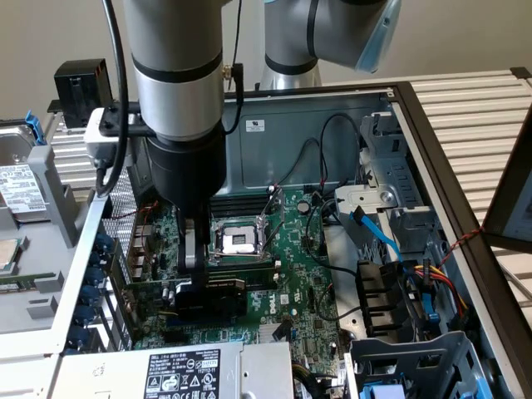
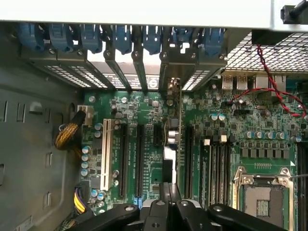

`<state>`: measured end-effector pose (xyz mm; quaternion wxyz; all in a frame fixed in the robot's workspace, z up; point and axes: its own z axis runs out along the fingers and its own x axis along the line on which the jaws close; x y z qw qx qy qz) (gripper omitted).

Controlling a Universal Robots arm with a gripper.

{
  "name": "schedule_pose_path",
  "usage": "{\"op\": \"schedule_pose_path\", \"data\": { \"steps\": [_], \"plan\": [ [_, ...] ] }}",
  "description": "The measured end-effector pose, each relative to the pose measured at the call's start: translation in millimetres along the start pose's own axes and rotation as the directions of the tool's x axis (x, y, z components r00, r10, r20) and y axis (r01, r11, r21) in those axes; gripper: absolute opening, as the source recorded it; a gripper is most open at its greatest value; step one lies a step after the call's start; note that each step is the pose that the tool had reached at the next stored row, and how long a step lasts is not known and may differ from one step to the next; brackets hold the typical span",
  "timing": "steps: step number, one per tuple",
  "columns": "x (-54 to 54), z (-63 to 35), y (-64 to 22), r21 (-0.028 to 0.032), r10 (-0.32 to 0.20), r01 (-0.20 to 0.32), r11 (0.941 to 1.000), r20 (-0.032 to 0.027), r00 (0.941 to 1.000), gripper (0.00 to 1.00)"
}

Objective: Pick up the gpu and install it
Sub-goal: 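Press down on the gpu until it lock into place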

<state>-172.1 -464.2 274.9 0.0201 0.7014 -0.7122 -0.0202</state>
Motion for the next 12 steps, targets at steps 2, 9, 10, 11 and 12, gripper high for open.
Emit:
{"op": "schedule_pose_path", "data": {
  "steps": [2,9,10,11,12],
  "plan": [
    [-0.6,1.9,-0.2,-0.0027,0.000,0.000,1.0000,0.0010,1.0000,0.11],
    [-4.0,7.0,-0.4,-0.0160,0.000,0.000,0.9999,0.0021,1.0000,0.11],
    [-4.0,7.6,-0.5,-0.0198,0.000,0.000,0.9998,0.0019,1.0000,0.11],
    [-4.1,8.2,-0.5,-0.0233,0.000,0.000,0.9997,0.0022,1.0000,0.11],
    [-4.1,8.6,-0.5,-0.0269,0.000,0.000,0.9996,0.0023,1.0000,0.11]
  ]
}}
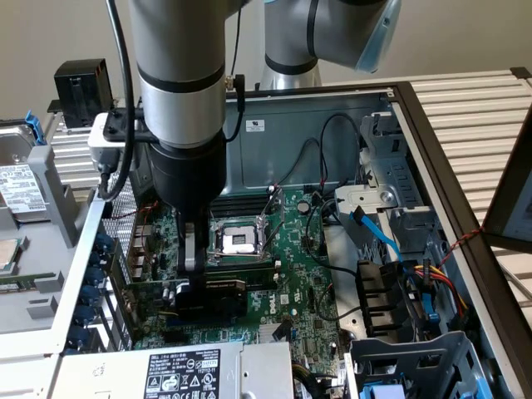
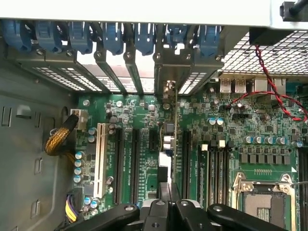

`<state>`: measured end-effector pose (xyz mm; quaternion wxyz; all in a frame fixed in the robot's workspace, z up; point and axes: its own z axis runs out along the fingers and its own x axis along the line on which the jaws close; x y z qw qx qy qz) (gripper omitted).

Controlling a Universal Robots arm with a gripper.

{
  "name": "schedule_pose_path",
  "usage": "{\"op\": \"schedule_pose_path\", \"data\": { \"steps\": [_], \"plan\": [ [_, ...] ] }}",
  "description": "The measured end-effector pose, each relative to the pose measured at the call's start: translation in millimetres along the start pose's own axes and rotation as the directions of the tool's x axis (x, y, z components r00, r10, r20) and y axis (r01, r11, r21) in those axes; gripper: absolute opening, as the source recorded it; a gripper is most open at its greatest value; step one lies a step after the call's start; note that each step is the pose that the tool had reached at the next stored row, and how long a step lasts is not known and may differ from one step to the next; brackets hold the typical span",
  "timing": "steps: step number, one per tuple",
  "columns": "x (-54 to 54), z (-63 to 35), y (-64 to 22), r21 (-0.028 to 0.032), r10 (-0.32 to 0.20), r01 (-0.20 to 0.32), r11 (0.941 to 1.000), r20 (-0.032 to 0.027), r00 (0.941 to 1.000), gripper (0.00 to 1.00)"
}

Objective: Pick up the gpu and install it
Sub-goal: 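Press down on the gpu until it lock into place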

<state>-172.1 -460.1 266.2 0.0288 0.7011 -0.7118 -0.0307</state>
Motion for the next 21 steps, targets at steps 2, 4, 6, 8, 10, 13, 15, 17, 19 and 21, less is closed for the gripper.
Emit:
{"op": "schedule_pose_path", "data": {
  "steps": [2,4,6,8,10,13,15,17,19,21],
  "plan": [
    [0.0,-0.4,0.2,-0.0061,0.000,0.000,1.0000,0.0000,1.0000,0.11],
    [-0.1,-7.5,0.8,-0.0077,0.000,0.000,1.0000,0.0005,1.0000,0.11],
    [-0.1,-16.7,1.5,-0.0082,0.000,0.000,1.0000,0.0001,1.0000,0.11],
    [-0.2,-25.8,2.3,-0.0084,0.000,0.000,1.0000,0.0000,1.0000,0.11],
    [-0.2,-34.8,3.0,-0.0082,0.000,0.000,1.0000,-0.0001,1.0000,0.11],
    [-0.2,-47.7,4.1,-0.0085,0.000,0.000,1.0000,-0.0008,1.0000,0.11],
    [-0.1,-48.8,4.1,-0.0090,0.000,0.000,1.0000,-0.0006,1.0000,0.11],
    [-0.1,-48.9,4.1,-0.0090,0.000,0.000,1.0000,-0.0005,1.0000,0.11],
    [-0.1,-49.2,4.1,-0.0091,0.000,0.000,1.0000,-0.0007,1.0000,0.11],
    [-0.1,-49.3,4.2,-0.0091,0.000,0.000,1.0000,-0.0007,1.0000,0.11]
  ]
}}
